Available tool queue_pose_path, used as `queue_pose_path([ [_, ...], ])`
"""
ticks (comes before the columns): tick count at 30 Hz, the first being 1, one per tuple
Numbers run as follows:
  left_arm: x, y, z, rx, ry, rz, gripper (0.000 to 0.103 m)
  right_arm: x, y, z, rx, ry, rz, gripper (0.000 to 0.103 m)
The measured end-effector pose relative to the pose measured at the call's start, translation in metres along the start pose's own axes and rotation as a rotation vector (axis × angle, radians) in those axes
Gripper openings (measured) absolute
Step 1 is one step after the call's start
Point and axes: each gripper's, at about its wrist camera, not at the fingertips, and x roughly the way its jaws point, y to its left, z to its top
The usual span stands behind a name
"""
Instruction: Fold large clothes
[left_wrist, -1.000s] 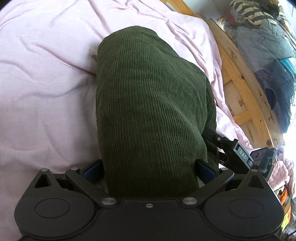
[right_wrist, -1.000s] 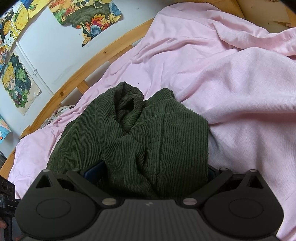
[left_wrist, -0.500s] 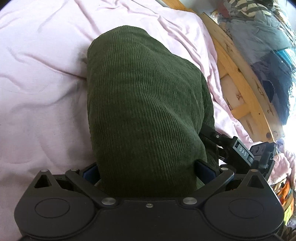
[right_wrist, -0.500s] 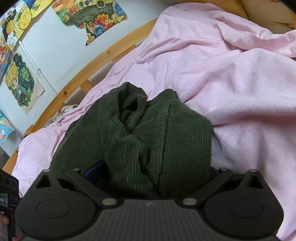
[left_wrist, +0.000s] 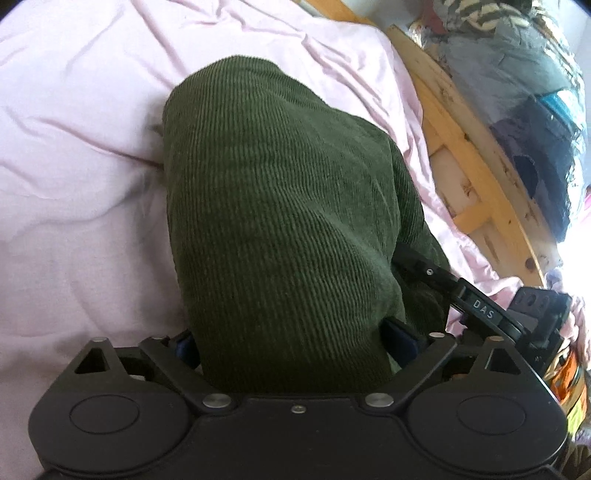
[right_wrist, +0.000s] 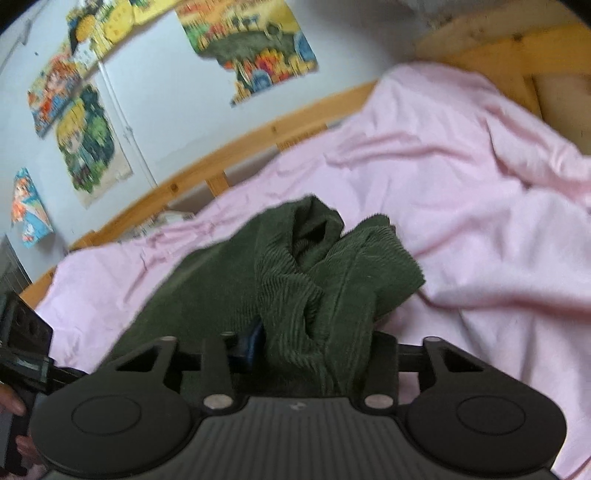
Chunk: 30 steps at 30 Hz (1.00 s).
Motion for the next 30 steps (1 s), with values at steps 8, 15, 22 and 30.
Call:
queue_pose_path([
  [8, -0.045, 0.007, 0.010, -0.020, -0.106, -0.040, 0.090, 0.024, 0.066, 0.032, -0.147, -0.119, 0.069, 0.039],
  [15, -0.093, 0.040, 0.064, 0.013, -0.266, 0.036, 0.091, 0.129, 0.102, 0.061, -0.117, -0.150, 0.122, 0.039],
  [22, -0.079, 0.098, 0.107, -0.037, -0.231, 0.233, 0.092, 0.206, 0.076, 0.039, -0.039, 0.036, 0.029, 0.056],
  [30, -0.072, 0.083, 0.094, 0.001, -0.248, 0.336, 0.102, 0.171, 0.069, 0.048, -0.031, -0.002, 0.015, 0.086],
])
